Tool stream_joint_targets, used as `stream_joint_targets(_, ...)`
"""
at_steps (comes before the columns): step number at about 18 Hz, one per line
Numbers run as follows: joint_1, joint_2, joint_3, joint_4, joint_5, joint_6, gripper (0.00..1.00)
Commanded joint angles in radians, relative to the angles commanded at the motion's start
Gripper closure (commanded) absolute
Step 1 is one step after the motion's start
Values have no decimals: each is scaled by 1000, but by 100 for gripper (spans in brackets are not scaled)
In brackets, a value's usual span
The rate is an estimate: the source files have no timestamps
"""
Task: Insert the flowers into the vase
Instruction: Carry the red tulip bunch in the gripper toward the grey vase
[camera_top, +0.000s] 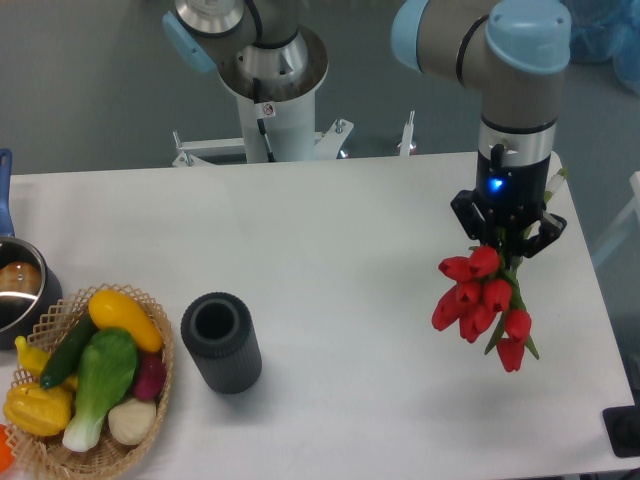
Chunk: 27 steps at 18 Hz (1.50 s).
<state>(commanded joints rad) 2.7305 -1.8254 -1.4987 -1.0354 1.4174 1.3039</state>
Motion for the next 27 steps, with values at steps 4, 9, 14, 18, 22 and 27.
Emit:
stream_joint_targets(4, -3, 3, 0, -3, -6, -6, 100)
stream_joint_targets(9, 6, 32, -12, -51, -54, -29, 100)
stream_joint_targets(14, 41, 87, -60, -48, -261, -150, 100)
stream_joint_targets(18, 35, 100, -84, -29, -345, -216, 100)
stream_joint_targets(22, 25, 101, -92, -20, -500, -287, 100)
stream_joint_targets(27, 25, 83, -78, 9, -831, -349, 100)
